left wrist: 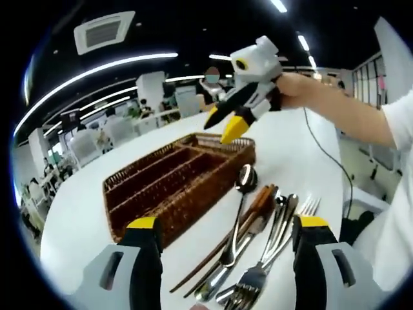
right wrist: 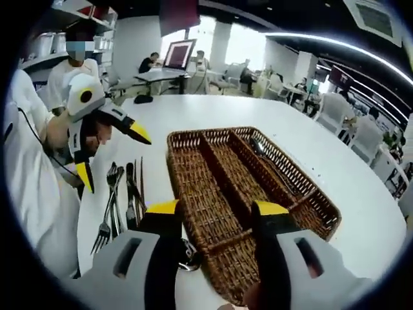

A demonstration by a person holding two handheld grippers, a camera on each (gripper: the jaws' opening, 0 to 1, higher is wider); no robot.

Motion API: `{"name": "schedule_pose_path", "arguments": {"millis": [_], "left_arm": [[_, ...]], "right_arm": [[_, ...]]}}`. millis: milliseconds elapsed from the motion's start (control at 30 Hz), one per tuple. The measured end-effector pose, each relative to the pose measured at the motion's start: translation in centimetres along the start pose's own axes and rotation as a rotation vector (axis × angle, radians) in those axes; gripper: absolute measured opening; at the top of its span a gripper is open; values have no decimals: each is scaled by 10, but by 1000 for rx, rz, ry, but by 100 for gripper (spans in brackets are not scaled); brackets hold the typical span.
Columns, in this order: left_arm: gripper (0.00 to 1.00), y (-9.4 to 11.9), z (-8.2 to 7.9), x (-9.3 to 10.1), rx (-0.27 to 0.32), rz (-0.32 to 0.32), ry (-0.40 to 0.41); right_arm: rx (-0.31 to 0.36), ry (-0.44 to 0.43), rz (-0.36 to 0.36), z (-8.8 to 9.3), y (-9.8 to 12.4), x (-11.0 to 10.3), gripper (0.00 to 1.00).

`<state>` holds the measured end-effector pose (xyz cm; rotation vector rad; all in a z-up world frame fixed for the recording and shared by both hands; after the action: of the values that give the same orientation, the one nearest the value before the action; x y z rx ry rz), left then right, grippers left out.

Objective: Arrange the knives, forks, and spoons in their matching storage slots by inserting each utensil handle-first until every utensil is classified and aligned in the correct compartment

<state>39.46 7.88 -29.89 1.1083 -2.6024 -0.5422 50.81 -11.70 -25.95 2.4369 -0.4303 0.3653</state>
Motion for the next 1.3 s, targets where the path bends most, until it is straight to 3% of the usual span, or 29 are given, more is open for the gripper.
{"name": "schedule_pose_path", "arguments": {"millis": [167, 900, 1067, 1300], "left_arm": [[83, -8, -3, -2, -10, 11, 13], [61, -35, -8, 5, -95, 87, -42], [53, -43, -11, 7, -109, 105, -49], [34, -56, -10, 10, -151, 145, -66]], "right_arm": [[9, -15, 17, 6, 4, -12, 46], [18, -105, 69, 32, 19, -42, 50], [21, -119, 71, 36, 22, -47, 51], [24, -124, 70, 40, 26, -55, 52]]}}
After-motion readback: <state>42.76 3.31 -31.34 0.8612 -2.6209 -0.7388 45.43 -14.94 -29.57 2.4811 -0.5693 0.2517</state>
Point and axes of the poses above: the point that each gripper's makers call its tool centre point, and the gripper's own axes: y roughly backward along the fingers, x roughly to its right, z roughly out of its underside, the point moved 7 cm from there along y, roughly backward along the fingers, and after that the axes turned 14 degrees about y, right-handed, at the moved point
